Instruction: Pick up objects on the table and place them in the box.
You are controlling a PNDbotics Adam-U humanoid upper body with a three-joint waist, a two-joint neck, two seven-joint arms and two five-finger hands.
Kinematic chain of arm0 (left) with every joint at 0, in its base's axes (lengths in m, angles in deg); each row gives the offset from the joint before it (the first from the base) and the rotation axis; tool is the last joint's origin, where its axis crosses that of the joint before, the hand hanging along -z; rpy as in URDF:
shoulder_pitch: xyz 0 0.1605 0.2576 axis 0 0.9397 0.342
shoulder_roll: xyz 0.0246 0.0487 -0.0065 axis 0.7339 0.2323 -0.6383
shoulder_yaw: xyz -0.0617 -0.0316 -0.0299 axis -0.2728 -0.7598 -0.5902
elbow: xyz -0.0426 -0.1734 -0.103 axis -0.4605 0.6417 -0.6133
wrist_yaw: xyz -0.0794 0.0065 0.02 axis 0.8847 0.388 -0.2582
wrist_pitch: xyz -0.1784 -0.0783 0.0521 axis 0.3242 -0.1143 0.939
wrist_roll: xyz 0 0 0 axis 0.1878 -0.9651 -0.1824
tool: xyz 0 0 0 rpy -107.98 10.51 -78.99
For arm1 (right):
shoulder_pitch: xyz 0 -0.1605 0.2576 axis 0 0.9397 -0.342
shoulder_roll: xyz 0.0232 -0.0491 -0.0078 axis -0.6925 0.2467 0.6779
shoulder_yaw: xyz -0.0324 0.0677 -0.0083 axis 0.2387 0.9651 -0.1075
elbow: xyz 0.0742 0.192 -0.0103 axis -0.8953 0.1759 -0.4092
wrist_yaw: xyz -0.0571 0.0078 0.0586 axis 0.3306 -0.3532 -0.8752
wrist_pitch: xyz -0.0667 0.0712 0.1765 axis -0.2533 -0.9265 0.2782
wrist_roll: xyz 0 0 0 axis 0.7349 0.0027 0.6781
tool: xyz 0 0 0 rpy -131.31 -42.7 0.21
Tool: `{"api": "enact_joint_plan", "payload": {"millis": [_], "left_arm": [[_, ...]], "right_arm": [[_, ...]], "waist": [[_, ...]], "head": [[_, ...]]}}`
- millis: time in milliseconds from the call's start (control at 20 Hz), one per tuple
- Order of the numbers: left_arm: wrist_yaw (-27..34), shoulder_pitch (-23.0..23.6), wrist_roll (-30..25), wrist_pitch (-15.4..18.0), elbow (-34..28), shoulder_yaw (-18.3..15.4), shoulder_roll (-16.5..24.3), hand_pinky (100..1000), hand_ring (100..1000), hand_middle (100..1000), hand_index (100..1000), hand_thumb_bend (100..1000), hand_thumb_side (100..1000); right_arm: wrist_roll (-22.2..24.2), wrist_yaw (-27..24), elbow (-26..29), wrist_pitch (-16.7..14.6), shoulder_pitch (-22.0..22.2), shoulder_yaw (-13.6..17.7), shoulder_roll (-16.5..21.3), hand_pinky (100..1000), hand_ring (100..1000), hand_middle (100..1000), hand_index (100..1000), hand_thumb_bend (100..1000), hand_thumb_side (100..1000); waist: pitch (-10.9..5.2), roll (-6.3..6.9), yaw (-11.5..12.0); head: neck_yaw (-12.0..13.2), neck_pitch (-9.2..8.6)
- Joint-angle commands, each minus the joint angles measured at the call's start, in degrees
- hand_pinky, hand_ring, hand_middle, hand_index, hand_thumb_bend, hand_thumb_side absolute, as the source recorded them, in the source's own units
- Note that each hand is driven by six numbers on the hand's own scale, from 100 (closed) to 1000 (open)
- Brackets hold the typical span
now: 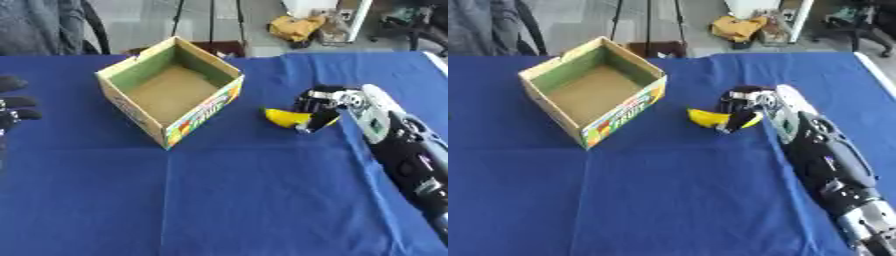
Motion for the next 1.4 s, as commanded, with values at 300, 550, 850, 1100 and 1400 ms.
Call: {"api": "enact_joint_plan", "payload": {"millis": [300, 550, 850, 1100, 1400], "left_arm": [[0.2, -0.7, -0.1, 0.1, -1.0, -0.3, 0.7, 589, 615, 669, 722, 574, 1000], [0.2, -0.7, -0.1, 0.1, -1.0, -0.3, 0.7, 590, 615, 668, 722, 575, 1000], [0.2, -0.7, -0.1, 0.1, -1.0, -0.3, 0.7, 590, 614, 668, 721, 575, 1000], [0.2, -0.7, -0.1, 0.1, -1.0, -0.3, 0.7, 589, 614, 667, 721, 575, 1000], [0.2, -0.7, -0.1, 0.1, -1.0, -0.3, 0.7, 590, 613, 666, 721, 575, 1000]], "right_arm": [[-1.1, 0.7, 0.7, -0.3, 0.0, 0.1, 1.2, 683, 696, 661, 775, 308, 385], [-1.3, 1.5, 0.9, -0.7, 0.2, -0.3, 1.4, 685, 701, 668, 777, 305, 381], [-1.2, 3.0, 1.1, -1.0, 0.3, -0.6, 1.4, 679, 676, 641, 755, 285, 375], [-2.4, 3.9, 1.4, -1.2, 0.3, -0.5, 1.4, 659, 638, 599, 720, 254, 379], [-4.0, 3.9, 2.0, -1.5, 0.2, -0.5, 1.5, 634, 602, 560, 685, 205, 375]], "waist": [[-0.65, 0.25, 0.0], [-0.67, 0.24, 0.0], [-0.65, 0.23, 0.0], [-0.64, 0.18, 0.0], [-0.68, 0.11, -0.1]], "head": [[-0.1, 0.31], [-0.2, 0.32], [-0.2, 0.39], [-0.1, 0.40], [-0.1, 0.33]]}}
